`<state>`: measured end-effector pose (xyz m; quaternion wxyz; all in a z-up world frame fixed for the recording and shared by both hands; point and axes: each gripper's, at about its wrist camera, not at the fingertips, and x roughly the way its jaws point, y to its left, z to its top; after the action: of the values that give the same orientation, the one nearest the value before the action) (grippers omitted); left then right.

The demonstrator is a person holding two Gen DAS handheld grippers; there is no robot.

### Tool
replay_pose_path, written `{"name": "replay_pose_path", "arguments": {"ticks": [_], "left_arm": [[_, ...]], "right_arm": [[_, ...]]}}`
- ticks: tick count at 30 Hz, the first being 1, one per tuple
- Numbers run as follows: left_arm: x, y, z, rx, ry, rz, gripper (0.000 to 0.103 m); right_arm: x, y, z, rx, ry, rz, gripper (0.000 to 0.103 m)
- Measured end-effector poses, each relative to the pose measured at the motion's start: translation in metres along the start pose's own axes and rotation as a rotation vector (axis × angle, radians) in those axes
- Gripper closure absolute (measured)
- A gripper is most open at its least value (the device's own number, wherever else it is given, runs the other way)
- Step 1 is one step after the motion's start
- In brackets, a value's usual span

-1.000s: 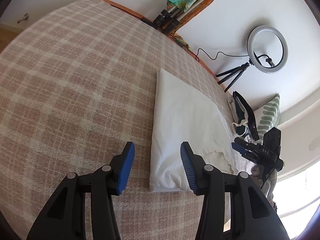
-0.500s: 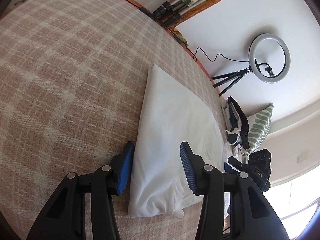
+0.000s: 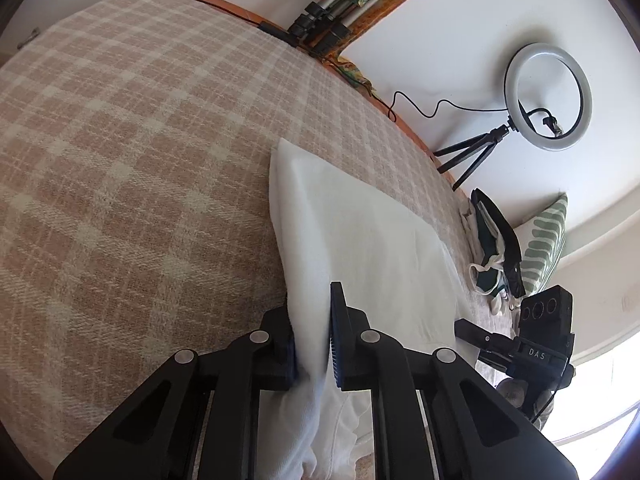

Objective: Fold small clothes
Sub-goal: 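Grasp the edge of the folded white shirt with both grippers, then lift the folded shirt with both grippers and carry it to the clothes pile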

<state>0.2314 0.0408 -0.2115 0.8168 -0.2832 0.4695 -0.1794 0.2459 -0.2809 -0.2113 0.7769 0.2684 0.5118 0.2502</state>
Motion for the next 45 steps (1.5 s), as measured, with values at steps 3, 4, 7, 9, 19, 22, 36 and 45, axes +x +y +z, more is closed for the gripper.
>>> {"name": "replay_pose_path", "arguments": {"ticks": [3,4,7,9,19,22,36,45], "left_arm": [[-0.007,-0.014,-0.001,0.07,-0.036,0.018,0.093],[-0.01,-0.018,-0.001,0.092,-0.045,0.022,0.093],[-0.015,-0.026,-0.003,0.12,-0.066,0.014,0.094],[-0.017,-0.029,-0.003,0.12,-0.071,0.001,0.094],[-0.028,-0.064,-0.006,0.198,-0.104,-0.045,0.094],[-0.022,-0.07,-0.007,0.22,-0.091,-0.031,0.094],[-0.009,-0.031,-0.002,0.111,-0.046,0.038,0.094],[-0.014,-0.051,-0.004,0.17,-0.08,0.054,0.094]], "right_arm": [[-0.005,0.014,0.0,-0.049,-0.019,-0.043,0.091],[-0.007,0.018,0.0,-0.063,-0.027,-0.057,0.092],[-0.013,0.033,0.002,-0.111,-0.051,-0.101,0.093],[-0.017,0.041,0.002,-0.139,-0.063,-0.122,0.093],[-0.05,0.062,0.0,-0.23,-0.126,-0.167,0.095],[-0.053,0.049,0.002,-0.163,-0.125,-0.114,0.095],[-0.023,-0.027,0.005,0.043,-0.024,-0.082,0.058],[-0.005,-0.005,0.003,-0.02,-0.036,-0.104,0.091]]}}
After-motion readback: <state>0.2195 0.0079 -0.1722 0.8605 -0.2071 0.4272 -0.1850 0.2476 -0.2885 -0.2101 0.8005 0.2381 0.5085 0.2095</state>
